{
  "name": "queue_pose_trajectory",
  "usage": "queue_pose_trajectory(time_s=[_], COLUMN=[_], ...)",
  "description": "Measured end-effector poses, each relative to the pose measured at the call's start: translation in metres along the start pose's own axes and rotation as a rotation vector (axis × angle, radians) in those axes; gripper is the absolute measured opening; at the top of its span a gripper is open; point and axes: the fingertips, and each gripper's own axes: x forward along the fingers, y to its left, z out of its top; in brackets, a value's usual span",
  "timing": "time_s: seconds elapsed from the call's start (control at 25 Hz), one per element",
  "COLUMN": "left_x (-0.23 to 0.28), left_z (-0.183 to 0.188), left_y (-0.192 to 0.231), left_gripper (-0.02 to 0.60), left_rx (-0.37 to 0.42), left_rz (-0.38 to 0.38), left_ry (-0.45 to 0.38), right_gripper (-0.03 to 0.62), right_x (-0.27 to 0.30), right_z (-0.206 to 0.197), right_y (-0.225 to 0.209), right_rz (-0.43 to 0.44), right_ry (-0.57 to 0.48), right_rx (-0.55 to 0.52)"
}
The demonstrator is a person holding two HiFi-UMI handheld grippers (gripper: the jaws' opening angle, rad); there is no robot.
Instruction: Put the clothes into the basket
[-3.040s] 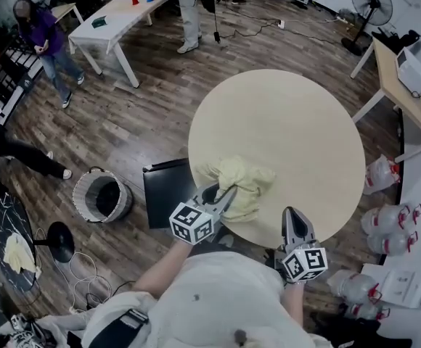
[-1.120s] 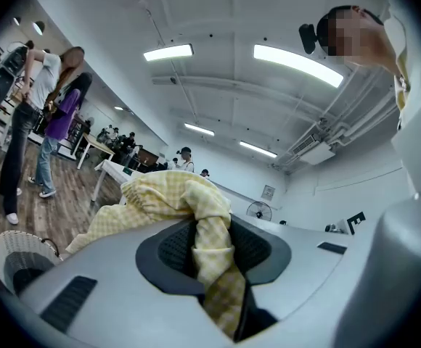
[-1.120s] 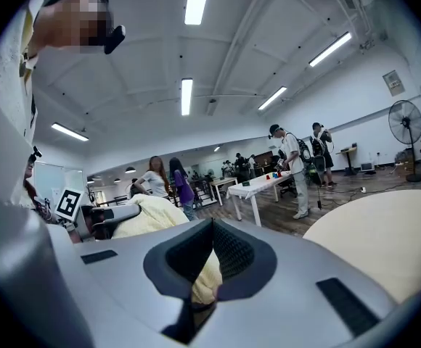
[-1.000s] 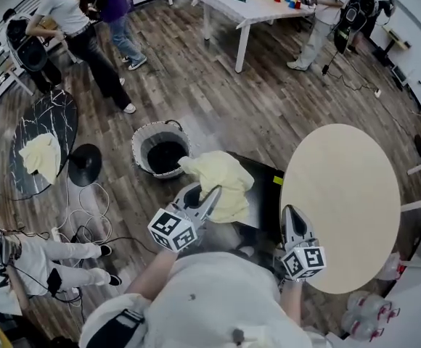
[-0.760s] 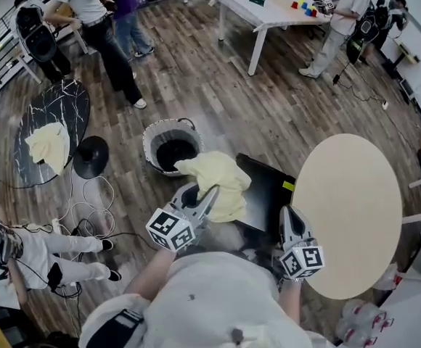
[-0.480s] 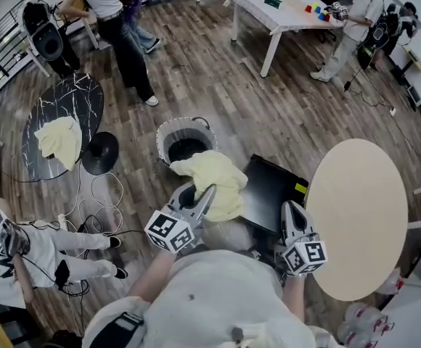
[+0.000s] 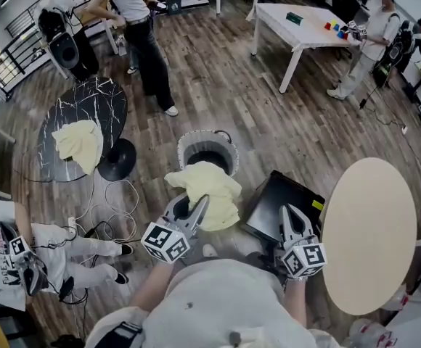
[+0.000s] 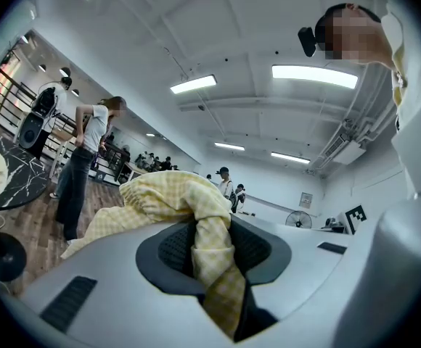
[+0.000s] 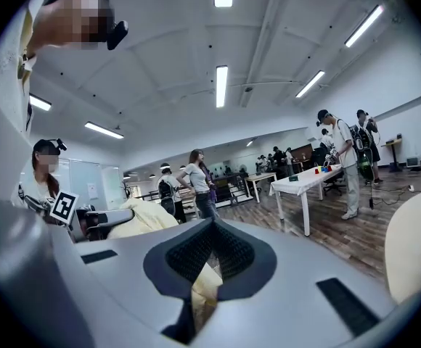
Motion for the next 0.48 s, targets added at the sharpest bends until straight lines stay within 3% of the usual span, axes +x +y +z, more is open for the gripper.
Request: queue_pose_trajectory(time_s=[0.48], left_x=[-0.029], left_z=[0.019], left_y=[0.034], left_gripper=[0.126], left_rx=[-0.017], left_rz=[0.114], left_ry=[-0.066], right_gripper=[0.009], right_x=[0.050], right_z=[-0.006], right_y=[0.039], right_rz=[0.148], right_ry=[0.055], right_rx=[-0.022])
